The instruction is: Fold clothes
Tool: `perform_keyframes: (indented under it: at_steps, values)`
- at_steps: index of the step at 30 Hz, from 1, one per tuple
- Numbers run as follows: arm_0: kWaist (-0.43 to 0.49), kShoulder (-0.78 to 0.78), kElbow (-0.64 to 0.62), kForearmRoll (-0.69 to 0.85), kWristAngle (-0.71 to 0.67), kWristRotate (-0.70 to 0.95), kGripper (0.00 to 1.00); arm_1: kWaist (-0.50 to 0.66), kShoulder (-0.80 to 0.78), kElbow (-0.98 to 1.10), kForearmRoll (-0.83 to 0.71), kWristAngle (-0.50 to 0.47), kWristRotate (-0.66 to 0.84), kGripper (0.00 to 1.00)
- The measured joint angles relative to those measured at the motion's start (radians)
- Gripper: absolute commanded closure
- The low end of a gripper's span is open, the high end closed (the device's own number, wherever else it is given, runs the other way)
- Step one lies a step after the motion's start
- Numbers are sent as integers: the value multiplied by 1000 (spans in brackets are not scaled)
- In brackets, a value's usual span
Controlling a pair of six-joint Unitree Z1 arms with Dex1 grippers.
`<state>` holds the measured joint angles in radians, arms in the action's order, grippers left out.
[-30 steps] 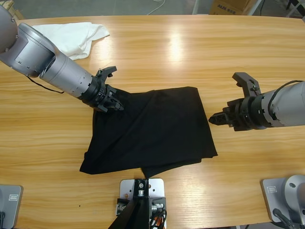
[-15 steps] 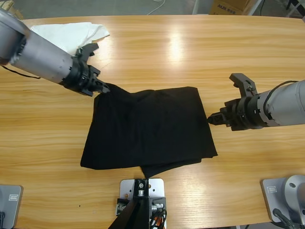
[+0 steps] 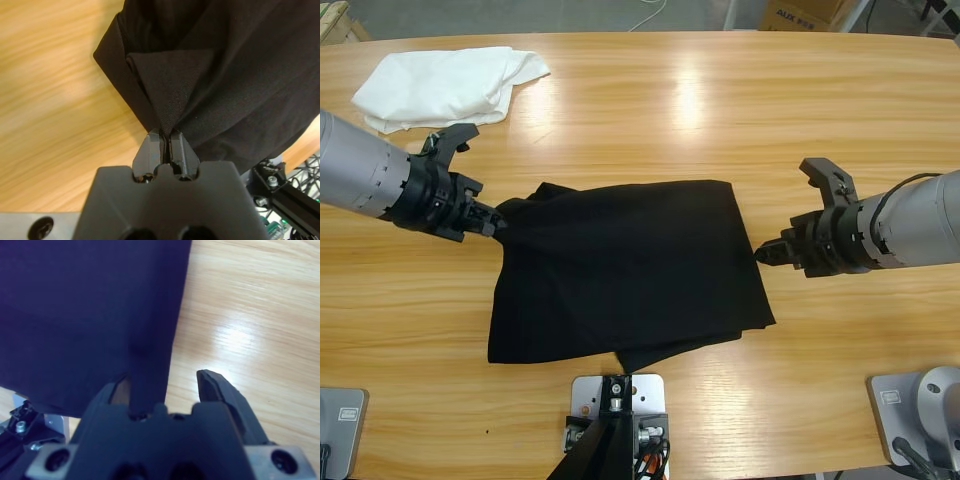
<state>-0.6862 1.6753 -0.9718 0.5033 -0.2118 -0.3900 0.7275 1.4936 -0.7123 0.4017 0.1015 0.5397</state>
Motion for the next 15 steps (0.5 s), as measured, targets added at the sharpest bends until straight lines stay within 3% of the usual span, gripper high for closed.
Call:
perform_keyframes:
  at_steps: [3, 4, 5, 6, 8, 12, 15]
  values:
    - [0, -1, 5, 2, 8, -2, 1000, 0, 0, 5, 0, 0, 0, 464]
    - [1, -1, 5, 2, 11, -2, 948, 0, 0, 7, 0, 2, 0, 463]
    - [3, -1, 4, 2, 13, -2, 566, 0, 0, 8, 0, 4, 0, 462]
    - [7, -1, 1, 2, 13, -2, 285, 0, 0, 10, 0, 7, 0, 462]
    - [21, -1, -8, 6, 15, -4, 47, 0, 0, 11, -1, 16, 0, 460]
    - [57, -1, -40, 102, 128, -23, 4, 0, 0, 11, -4, 25, 0, 455]
    - [150, -12, -58, 218, 250, -24, 0, 0, 0, 13, -5, 28, 0, 447]
